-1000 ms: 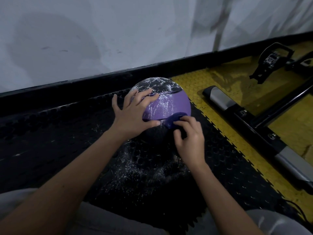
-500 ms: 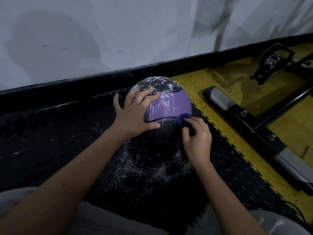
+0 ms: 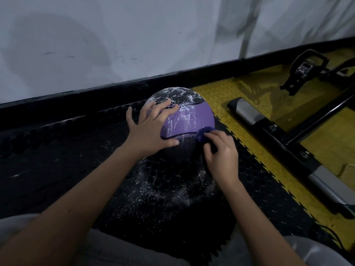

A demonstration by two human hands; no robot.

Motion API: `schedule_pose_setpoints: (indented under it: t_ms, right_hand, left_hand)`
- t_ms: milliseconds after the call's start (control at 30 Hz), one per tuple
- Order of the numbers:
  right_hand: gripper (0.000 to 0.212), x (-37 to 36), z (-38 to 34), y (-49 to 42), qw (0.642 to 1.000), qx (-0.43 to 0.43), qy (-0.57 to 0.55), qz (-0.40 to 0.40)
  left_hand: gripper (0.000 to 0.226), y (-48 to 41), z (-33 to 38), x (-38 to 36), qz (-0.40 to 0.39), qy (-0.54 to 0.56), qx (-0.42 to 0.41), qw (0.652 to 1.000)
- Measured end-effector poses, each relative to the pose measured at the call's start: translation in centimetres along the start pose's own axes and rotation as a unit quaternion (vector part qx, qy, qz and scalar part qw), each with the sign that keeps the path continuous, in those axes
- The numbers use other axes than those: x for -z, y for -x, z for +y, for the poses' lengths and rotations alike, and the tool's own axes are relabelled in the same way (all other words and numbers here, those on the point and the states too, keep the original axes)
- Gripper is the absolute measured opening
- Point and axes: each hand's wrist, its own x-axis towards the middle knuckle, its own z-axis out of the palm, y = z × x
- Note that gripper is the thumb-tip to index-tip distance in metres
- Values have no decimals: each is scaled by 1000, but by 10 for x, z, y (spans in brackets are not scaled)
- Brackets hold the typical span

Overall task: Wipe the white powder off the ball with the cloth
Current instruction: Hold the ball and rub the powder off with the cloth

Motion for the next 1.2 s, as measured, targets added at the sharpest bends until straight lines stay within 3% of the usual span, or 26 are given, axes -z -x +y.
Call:
schedule_pose_setpoints:
  t_ms: [100, 267, 367, 533, 733, 967, 1200]
  right_hand:
    - [28, -6, -15, 5, 1000, 23, 0, 1]
    - [36, -15, -43, 11, 989, 134, 50, -39]
    - [34, -10, -30, 9, 993, 111, 29, -39]
    - [26, -1, -7, 2, 1000, 1, -10, -4]
    - [31, -12, -29, 8, 996, 88, 3, -28]
    - [28, 2, 5, -24, 993, -104, -59, -9]
    - [33, -2, -29, -9, 996, 67, -26, -56]
  left_hand:
    - [89, 0, 1, -2, 3, -3, 7, 1000]
    - [87, 1, -3, 1, 0, -26, 4, 1000]
    - [88, 0, -4, 2, -1, -17, 2, 1000]
    - [90, -3, 0, 0, -6, -11, -1, 1000]
    - [89, -1, -3, -1, 2, -12, 2, 1000]
    - [88, 0, -2, -2, -3, 4, -11, 1000]
    - [90, 1, -3, -4, 28, 20, 4, 999]
